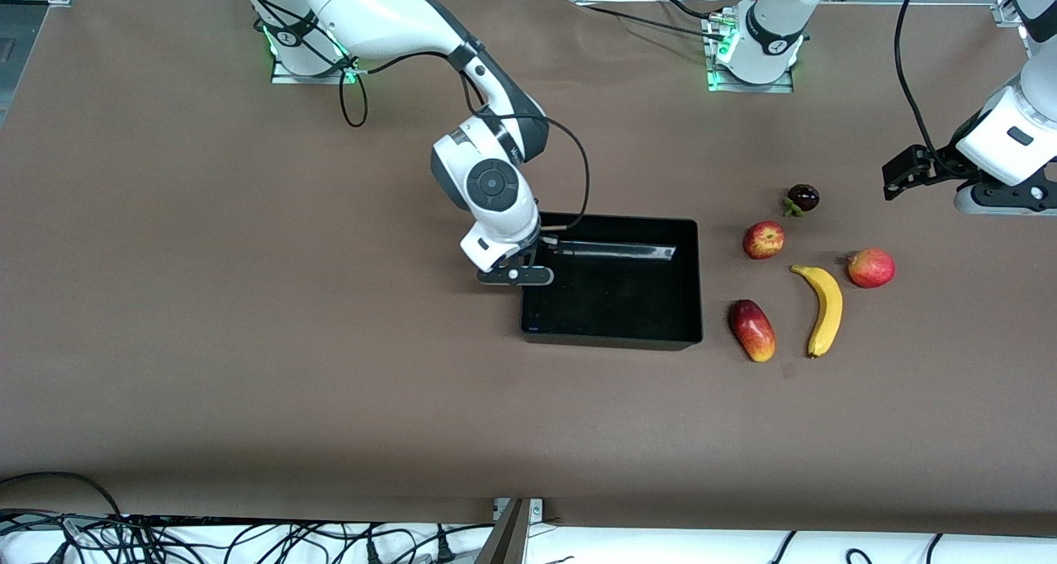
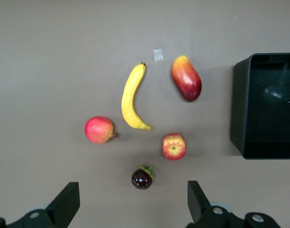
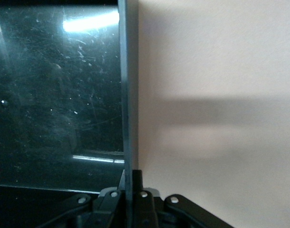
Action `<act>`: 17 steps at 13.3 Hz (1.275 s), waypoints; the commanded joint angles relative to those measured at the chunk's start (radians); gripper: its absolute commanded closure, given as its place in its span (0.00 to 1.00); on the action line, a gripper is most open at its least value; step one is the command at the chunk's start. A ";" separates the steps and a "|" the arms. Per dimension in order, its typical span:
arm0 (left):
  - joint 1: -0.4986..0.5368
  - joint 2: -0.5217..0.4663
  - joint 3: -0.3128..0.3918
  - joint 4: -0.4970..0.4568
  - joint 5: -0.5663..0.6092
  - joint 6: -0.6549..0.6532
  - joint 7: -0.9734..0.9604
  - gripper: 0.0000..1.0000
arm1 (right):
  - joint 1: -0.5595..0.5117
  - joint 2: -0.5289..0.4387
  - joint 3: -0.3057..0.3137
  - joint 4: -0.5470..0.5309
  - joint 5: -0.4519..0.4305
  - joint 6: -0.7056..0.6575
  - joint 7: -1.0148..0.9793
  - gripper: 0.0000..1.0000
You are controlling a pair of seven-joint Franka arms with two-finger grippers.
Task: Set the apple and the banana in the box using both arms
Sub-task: 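Reach the left gripper to the apple while the right gripper withdraws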
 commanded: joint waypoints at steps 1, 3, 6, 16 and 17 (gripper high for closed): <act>-0.008 0.043 0.002 0.012 -0.016 -0.065 0.006 0.00 | 0.026 0.016 -0.008 0.034 0.016 0.006 -0.001 1.00; -0.008 0.085 -0.005 0.003 -0.018 -0.092 0.011 0.00 | 0.035 0.019 -0.009 0.033 0.014 0.006 0.002 1.00; -0.007 0.181 -0.014 -0.005 -0.041 -0.079 0.005 0.00 | 0.030 0.014 -0.011 0.033 0.013 0.004 -0.001 0.06; -0.007 0.250 -0.054 -0.462 -0.055 0.586 -0.043 0.00 | -0.219 -0.231 -0.022 0.048 0.016 -0.248 -0.182 0.00; -0.008 0.264 -0.054 -0.503 -0.043 0.665 -0.043 0.00 | -0.250 -0.262 -0.022 0.048 0.011 -0.285 -0.219 0.00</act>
